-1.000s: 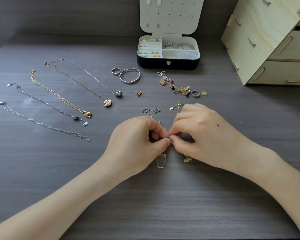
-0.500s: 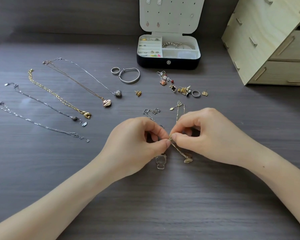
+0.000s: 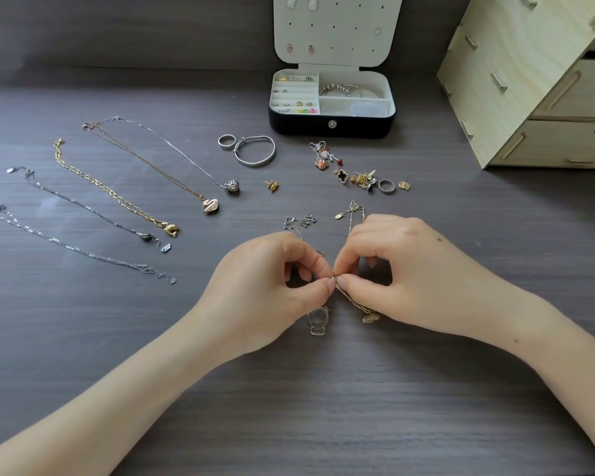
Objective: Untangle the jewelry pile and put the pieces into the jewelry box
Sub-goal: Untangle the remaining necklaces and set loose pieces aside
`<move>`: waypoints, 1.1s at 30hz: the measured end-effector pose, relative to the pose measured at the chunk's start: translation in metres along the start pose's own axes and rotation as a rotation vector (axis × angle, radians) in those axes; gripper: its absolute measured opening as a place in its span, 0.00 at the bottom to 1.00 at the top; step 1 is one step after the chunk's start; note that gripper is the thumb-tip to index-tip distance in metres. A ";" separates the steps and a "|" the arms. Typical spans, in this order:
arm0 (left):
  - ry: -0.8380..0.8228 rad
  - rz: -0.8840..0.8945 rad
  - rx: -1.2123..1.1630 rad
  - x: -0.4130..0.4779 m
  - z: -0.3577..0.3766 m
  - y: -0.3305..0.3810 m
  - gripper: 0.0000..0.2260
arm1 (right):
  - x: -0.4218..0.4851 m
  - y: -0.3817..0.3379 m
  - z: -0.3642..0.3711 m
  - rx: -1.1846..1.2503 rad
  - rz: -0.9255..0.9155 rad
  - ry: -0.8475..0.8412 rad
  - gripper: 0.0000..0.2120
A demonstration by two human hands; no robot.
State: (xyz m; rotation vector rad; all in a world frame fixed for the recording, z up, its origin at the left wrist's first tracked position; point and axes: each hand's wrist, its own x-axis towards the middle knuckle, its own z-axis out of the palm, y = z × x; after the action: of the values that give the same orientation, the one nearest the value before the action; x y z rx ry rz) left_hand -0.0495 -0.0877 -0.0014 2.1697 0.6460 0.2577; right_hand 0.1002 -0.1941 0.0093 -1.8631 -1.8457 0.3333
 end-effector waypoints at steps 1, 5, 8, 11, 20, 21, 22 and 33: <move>0.001 0.003 0.000 0.000 0.000 0.000 0.06 | 0.000 -0.001 0.000 0.012 0.013 -0.001 0.03; -0.005 -0.007 0.012 -0.001 -0.002 0.001 0.06 | 0.000 -0.004 -0.003 0.070 0.071 0.002 0.04; -0.015 -0.025 0.010 -0.001 -0.003 0.002 0.04 | 0.000 -0.005 -0.004 0.100 0.101 0.005 0.04; -0.012 -0.030 0.014 0.000 -0.002 0.003 0.02 | 0.000 -0.006 -0.006 0.158 0.138 0.009 0.05; 0.003 0.042 0.080 -0.001 -0.001 0.002 0.05 | 0.002 -0.008 -0.006 0.305 0.249 -0.044 0.05; 0.003 0.052 0.087 -0.001 -0.001 0.002 0.04 | 0.002 -0.008 -0.006 0.310 0.251 -0.049 0.06; 0.006 0.060 0.091 -0.001 0.000 0.002 0.04 | 0.002 -0.008 -0.006 0.314 0.252 -0.054 0.06; 0.006 -0.007 -0.127 0.002 -0.004 0.003 0.04 | 0.004 -0.009 -0.011 0.389 0.323 -0.091 0.06</move>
State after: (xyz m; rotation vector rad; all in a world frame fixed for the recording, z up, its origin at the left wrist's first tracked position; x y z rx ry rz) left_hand -0.0481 -0.0850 0.0034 2.0454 0.6235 0.2937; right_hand 0.0986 -0.1925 0.0240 -1.8823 -1.4007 0.8371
